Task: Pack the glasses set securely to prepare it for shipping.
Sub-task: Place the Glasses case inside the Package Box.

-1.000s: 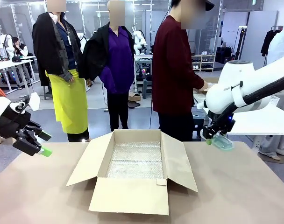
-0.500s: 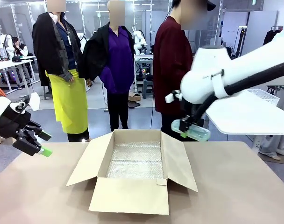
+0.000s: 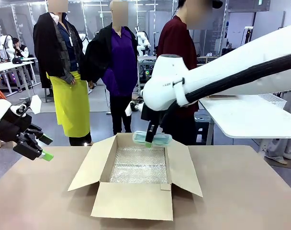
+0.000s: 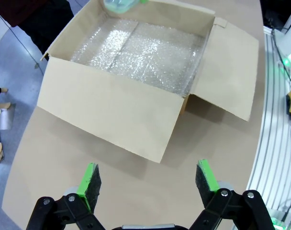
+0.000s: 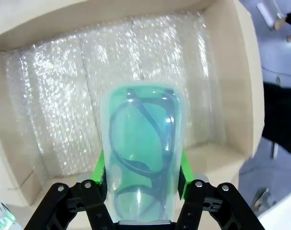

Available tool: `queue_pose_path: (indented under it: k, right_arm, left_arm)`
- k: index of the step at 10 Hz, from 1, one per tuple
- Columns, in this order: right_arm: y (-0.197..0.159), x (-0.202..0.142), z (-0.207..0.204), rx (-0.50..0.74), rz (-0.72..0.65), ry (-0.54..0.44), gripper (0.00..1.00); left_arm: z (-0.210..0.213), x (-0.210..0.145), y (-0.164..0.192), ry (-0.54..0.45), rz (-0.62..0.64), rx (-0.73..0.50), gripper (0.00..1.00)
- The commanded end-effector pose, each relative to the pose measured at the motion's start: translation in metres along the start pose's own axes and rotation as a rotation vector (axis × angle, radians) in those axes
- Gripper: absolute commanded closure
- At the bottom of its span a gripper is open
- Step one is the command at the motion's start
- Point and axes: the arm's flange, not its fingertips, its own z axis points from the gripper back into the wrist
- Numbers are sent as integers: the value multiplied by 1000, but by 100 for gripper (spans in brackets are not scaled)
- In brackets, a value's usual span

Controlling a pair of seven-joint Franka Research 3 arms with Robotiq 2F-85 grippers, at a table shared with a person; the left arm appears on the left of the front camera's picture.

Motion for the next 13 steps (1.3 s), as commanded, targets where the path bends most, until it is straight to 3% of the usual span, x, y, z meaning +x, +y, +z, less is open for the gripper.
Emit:
queue_pose_path:
  k: [1,4,8,9,11,13]
  right_arm:
    - [-19,15,-19,37,81,-7,100]
    - [-36,28,-70,76,153,11,100]
    - [-49,43,-122,67,130,58,100]
    - [-51,43,-129,58,137,79,29]
    - [-50,42,-126,58,144,83,0]
    - [-48,40,-118,60,142,78,0]
  left_arm:
    - [1,-2,2,-22,-13,-17,0]
    - [1,-2,2,-22,-13,-17,0]
    - [1,-2,2,-22,-13,-17,0]
    - [1,-2,2,-22,-13,-17,0]
    - [1,-2,2,-22,-13,-17,0]
    - [1,-2,2,-22,-13,-17,0]
